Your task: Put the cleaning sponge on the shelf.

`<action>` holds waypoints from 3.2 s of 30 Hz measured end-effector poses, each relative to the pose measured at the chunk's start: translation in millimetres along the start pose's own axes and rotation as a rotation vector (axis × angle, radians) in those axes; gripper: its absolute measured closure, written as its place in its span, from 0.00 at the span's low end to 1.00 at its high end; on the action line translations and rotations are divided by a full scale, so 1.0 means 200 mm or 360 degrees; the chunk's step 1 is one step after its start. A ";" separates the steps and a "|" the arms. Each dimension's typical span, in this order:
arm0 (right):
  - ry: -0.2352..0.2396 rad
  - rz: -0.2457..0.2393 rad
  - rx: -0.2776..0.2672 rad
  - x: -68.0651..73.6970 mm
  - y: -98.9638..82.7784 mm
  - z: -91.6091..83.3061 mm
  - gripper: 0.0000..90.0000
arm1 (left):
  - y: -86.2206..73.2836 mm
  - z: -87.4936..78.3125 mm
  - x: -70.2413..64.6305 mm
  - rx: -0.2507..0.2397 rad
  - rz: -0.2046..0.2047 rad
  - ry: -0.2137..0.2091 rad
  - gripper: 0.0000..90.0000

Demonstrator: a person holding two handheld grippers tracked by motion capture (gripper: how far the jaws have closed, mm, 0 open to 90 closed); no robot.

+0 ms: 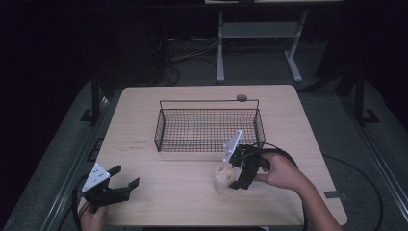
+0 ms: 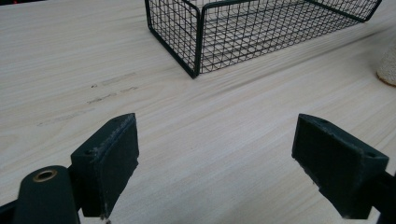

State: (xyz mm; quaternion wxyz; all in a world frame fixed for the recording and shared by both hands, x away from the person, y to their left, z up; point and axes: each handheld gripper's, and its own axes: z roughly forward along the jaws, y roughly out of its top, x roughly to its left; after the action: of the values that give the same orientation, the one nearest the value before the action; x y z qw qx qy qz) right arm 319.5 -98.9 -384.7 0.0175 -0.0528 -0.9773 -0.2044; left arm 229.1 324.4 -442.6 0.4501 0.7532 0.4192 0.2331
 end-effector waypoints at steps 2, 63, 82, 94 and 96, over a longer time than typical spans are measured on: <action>0.0002 0.0001 0.0005 0.00 0.01 0.00 0.17 | 0.00 0.00 0.00 -0.0003 0.0000 -0.0002 0.16; 0.0039 -0.0067 0.0073 -0.04 0.14 -0.06 0.32 | 0.01 0.00 0.00 -0.0009 -0.0008 0.0009 0.15; -0.0009 -0.0062 0.0064 -0.12 0.19 -0.18 0.32 | 0.01 0.01 0.00 -0.0002 0.0002 0.0001 0.15; -0.0030 -0.0028 0.0069 -0.23 0.22 -0.24 0.32 | 0.01 0.02 0.00 0.0001 0.0008 0.0000 0.15; -0.0028 -0.0026 0.0056 -0.25 0.23 -0.25 0.32 | 0.01 0.01 0.00 -0.0003 0.0007 -0.0003 0.16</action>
State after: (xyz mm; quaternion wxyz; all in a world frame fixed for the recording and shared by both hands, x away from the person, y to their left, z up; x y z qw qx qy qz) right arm 375.0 -81.7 -322.3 0.0082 -0.0464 -0.9812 -0.1870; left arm 231.8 322.6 -442.6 0.4506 0.7540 0.4169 0.2339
